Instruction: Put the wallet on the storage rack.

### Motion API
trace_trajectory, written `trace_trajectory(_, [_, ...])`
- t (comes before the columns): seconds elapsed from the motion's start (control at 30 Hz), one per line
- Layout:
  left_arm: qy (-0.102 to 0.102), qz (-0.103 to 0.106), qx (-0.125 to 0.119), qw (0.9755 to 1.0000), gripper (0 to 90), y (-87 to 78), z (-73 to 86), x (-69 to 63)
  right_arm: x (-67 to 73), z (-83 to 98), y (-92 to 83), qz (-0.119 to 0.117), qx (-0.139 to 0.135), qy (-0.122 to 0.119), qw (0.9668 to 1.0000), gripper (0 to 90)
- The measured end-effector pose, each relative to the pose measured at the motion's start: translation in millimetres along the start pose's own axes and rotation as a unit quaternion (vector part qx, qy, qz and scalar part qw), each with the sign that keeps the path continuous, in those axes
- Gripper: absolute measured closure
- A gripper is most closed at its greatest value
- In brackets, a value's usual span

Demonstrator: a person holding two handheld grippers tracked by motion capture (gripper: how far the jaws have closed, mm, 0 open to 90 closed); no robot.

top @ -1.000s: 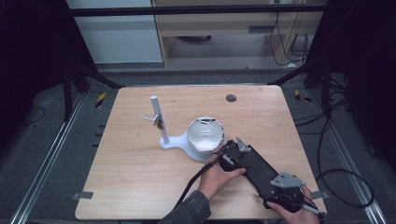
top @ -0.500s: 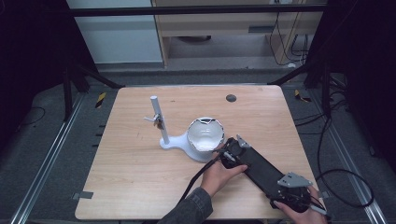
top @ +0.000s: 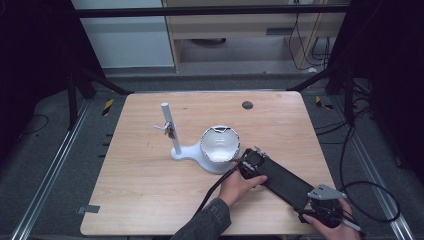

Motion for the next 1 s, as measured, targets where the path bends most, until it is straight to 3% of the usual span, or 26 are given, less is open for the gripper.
trace_trajectory(0.03, [-0.011, 0.005, 0.004, 0.9999, 23.4, 0.8, 0.1, 0.7, -0.6, 0.4, -0.3, 0.000, 0.002, 0.000, 1.0000, 17.5])
trace_trajectory(0.33, [-0.038, 0.029, 0.015, 0.9987, 24.6, 3.7, -0.3, 5.0, -3.4, 3.4, 0.8, -0.003, 0.012, 0.008, 0.9999, 16.8])
trace_trajectory(0.63, [-0.035, 0.031, 0.015, 0.9988, 27.3, -3.9, -7.1, 0.0, -4.0, 6.0, 2.7, 0.000, 0.021, 0.009, 0.9997, 16.2])
trace_trajectory(0.77, [-0.043, 0.037, 0.018, 0.9982, 31.5, -6.1, -7.6, 2.6, -4.2, 5.8, 2.9, 0.000, 0.022, 0.010, 0.9997, 16.3])
trace_trajectory(1.0, [-0.060, 0.029, 0.001, 0.9977, 49.7, -15.8, -12.7, 8.0, -4.5, 6.0, 3.0, 0.000, 0.023, 0.013, 0.9996, 16.2])
Point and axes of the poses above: each handheld gripper's, and its own axes: y roughly forward along the jaws, z roughly out of its underside, x roughly to its left, the point moved 1 cm from there along y, roughly forward along the jaws, and after that the axes turned 11 degrees about -x, right-handed, at the moved point
